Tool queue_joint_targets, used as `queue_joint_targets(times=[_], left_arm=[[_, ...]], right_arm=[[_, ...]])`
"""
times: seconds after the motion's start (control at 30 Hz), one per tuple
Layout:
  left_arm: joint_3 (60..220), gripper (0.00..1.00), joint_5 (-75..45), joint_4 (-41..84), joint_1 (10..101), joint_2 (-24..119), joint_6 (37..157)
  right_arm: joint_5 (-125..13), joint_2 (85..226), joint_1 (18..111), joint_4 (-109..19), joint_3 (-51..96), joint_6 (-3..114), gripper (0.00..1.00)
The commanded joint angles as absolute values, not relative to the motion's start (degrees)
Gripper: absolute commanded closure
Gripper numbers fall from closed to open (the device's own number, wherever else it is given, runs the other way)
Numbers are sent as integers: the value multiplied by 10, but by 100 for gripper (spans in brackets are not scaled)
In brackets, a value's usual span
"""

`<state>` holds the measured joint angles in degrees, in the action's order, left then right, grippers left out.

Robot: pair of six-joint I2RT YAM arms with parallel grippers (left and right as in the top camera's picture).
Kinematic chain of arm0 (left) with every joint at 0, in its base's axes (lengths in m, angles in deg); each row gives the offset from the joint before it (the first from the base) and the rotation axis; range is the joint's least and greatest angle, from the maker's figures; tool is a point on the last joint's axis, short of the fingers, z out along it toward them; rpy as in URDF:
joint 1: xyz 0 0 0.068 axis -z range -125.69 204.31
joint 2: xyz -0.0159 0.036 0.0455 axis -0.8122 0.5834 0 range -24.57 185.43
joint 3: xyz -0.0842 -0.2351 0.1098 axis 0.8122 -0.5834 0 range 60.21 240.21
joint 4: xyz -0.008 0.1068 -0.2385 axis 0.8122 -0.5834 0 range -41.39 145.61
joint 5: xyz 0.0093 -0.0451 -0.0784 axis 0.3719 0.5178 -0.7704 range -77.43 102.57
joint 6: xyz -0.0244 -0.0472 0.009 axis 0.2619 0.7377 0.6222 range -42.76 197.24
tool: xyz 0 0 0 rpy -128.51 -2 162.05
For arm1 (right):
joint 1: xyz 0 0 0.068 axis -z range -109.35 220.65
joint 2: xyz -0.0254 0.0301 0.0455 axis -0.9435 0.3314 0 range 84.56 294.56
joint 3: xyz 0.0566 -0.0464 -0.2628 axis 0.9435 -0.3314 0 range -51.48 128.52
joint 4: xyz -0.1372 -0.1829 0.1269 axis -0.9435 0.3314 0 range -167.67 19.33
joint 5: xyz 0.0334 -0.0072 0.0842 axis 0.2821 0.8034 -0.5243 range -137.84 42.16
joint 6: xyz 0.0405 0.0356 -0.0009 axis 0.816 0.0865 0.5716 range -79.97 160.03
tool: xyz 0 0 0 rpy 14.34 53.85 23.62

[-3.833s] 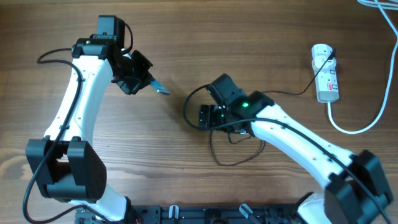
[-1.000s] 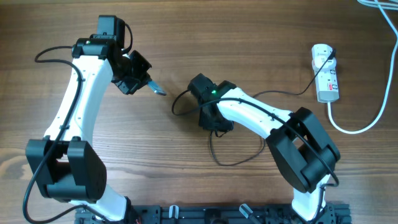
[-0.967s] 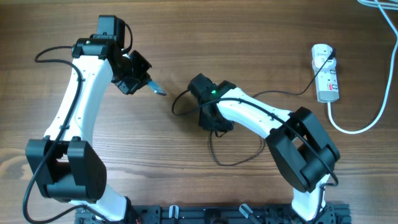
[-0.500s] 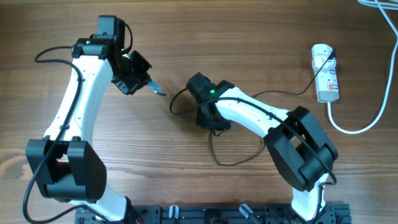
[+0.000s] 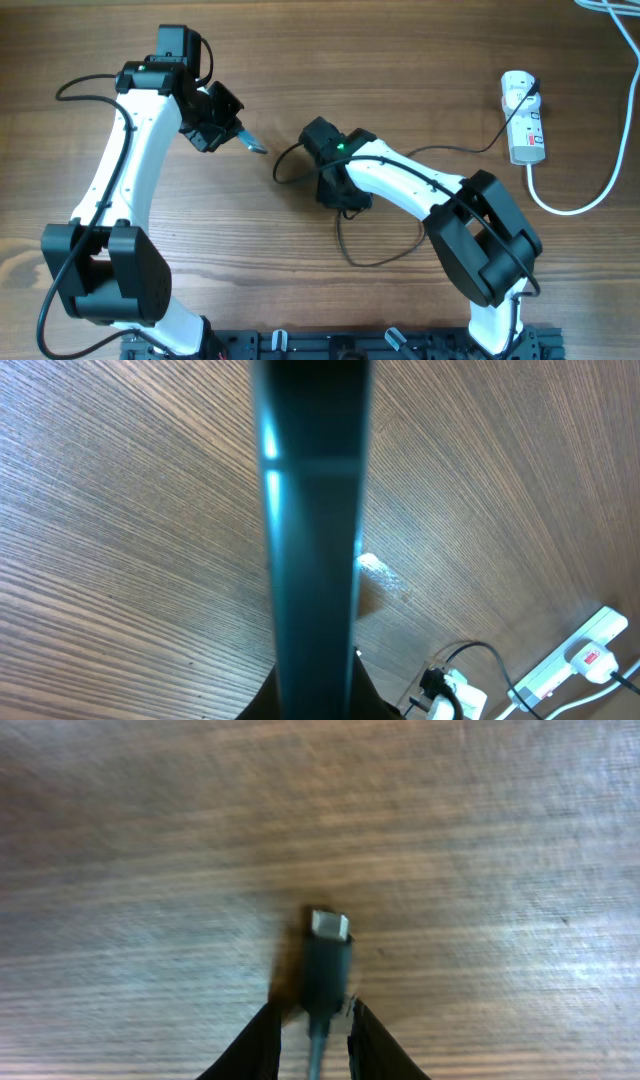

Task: Plug charger to phone and switch on socket
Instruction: 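Lower the right gripper and close it on the black USB-C plug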

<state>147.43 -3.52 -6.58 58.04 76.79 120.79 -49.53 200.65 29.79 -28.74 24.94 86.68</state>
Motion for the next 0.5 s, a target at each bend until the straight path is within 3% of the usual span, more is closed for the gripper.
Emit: queue_joint_targets(times=[0.0,0.47], left_arm=[[1482,96,-32,-66,580,757,1196],[1482,96,-32,-66,580,757,1196]], right_arm=[[-497,2043,294,-279,238,867,75],[-489,2043,294,-278,238,867,78]])
